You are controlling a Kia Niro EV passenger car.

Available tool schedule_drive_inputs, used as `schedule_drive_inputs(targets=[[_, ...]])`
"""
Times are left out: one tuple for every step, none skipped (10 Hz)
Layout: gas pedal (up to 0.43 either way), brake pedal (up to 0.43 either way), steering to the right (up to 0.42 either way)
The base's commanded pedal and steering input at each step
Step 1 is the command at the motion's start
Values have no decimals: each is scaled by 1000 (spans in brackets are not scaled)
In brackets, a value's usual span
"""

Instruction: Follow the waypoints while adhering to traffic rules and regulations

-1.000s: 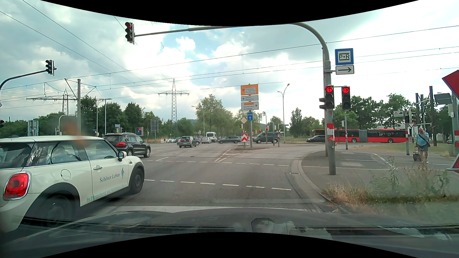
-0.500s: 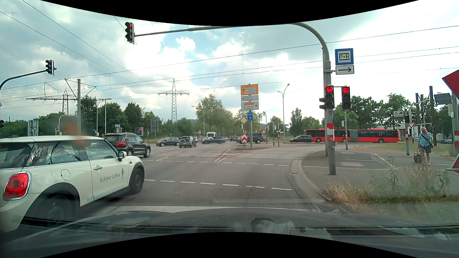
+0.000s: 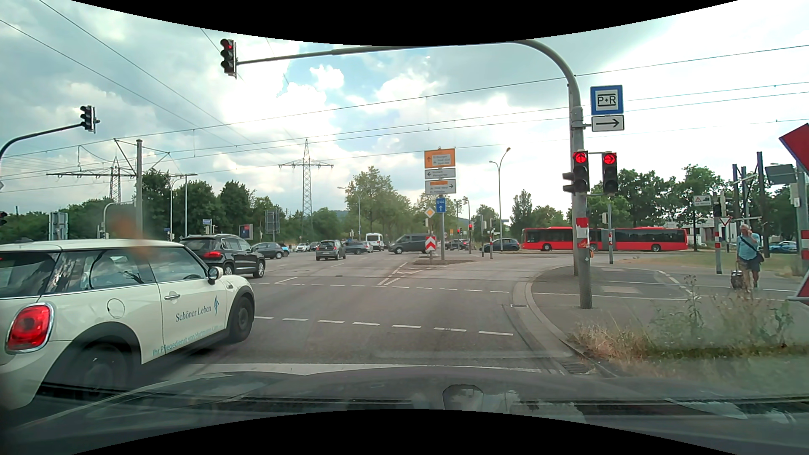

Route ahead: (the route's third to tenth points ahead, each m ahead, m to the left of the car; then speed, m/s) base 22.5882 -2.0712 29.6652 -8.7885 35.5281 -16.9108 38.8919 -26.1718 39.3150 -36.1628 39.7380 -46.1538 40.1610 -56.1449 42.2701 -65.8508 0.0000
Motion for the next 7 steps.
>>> schedule_drive_inputs(targets=[[0, 268, 4], [0, 268, 4], [0, 268, 4], [0, 268, 4], [0, 268, 4], [0, 268, 4], [0, 268, 4]])
